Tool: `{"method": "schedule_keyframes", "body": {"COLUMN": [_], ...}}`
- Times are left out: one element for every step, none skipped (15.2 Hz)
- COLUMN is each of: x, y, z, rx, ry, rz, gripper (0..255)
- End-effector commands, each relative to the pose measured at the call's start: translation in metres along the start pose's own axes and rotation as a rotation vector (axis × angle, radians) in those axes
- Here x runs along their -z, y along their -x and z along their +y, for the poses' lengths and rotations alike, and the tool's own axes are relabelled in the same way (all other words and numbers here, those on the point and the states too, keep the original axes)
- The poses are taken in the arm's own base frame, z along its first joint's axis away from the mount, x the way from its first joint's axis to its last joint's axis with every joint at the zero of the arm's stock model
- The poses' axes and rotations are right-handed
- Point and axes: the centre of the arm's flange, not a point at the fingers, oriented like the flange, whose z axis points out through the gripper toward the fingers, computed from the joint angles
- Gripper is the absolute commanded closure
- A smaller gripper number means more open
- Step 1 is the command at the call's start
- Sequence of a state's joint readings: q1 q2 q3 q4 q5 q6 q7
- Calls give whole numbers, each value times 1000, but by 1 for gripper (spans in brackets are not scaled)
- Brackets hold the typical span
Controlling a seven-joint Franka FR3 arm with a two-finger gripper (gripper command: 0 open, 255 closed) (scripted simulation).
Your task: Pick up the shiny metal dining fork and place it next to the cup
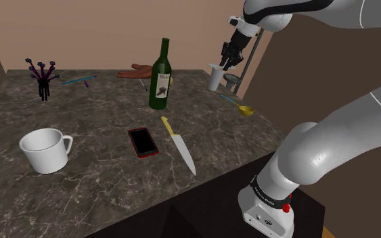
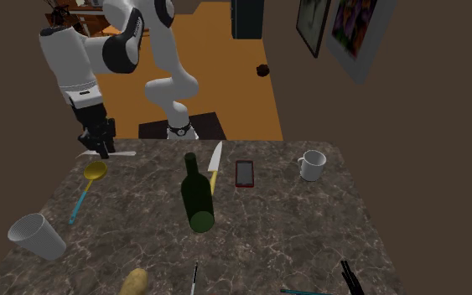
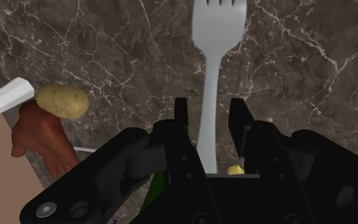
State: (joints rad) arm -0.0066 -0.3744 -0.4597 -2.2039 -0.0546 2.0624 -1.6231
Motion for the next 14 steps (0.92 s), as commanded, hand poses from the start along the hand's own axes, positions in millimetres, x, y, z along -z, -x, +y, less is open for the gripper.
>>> {"method": "schedule_keyframes", "body": {"x": [1,2,3,4,5,6,7,8,9,10,11,12,13,14], "y": [28,41,54,67,80,93,106,119,132,145,158,171,185,198], "z": [4,6,8,9,11,13,15,17,18,20,22,24,26,28], "rx": [2,2,2,2,2,2,2,2,2,2,2,2,2,2], "ry": [1,1,1,1,1,1,1,1,1,1,1,1,1,1], "rz": [0,0,0,0,0,0,0,0,0,0,0,0,0,0], "gripper": [255,255,255,255,255,255,255,255,255,255,255,255,255,255]}}
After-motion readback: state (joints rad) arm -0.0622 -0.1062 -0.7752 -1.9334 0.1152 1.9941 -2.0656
